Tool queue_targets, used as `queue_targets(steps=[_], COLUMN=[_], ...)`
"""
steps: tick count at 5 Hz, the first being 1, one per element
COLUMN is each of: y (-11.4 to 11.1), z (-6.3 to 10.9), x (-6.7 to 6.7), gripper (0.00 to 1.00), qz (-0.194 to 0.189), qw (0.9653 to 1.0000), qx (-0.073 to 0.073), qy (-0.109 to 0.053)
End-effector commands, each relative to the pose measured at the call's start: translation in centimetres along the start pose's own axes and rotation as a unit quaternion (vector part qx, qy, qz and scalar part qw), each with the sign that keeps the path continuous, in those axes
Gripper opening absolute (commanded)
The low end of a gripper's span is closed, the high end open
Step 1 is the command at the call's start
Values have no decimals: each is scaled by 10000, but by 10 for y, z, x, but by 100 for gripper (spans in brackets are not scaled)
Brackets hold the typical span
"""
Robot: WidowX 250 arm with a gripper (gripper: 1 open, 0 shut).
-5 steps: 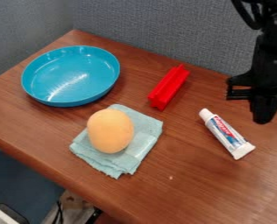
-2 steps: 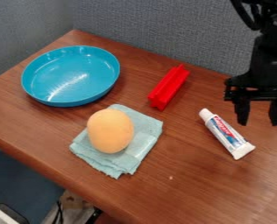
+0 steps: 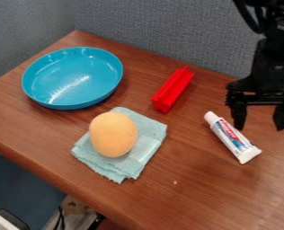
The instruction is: Put the toothpaste on the blue plate
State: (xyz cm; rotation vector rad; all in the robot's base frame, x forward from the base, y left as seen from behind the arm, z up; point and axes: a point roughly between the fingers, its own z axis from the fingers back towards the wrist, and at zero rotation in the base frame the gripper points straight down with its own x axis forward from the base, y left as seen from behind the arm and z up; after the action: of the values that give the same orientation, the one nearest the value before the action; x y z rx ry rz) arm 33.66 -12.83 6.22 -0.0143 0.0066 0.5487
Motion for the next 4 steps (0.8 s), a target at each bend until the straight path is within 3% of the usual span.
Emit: queue_targets(steps=[1, 4], y=[7, 9], z=[19, 0], x=[9, 17], gripper=[100, 100], qz=[417, 871], qw=[9986, 9953], qx=[-105, 193], qy=[-293, -386])
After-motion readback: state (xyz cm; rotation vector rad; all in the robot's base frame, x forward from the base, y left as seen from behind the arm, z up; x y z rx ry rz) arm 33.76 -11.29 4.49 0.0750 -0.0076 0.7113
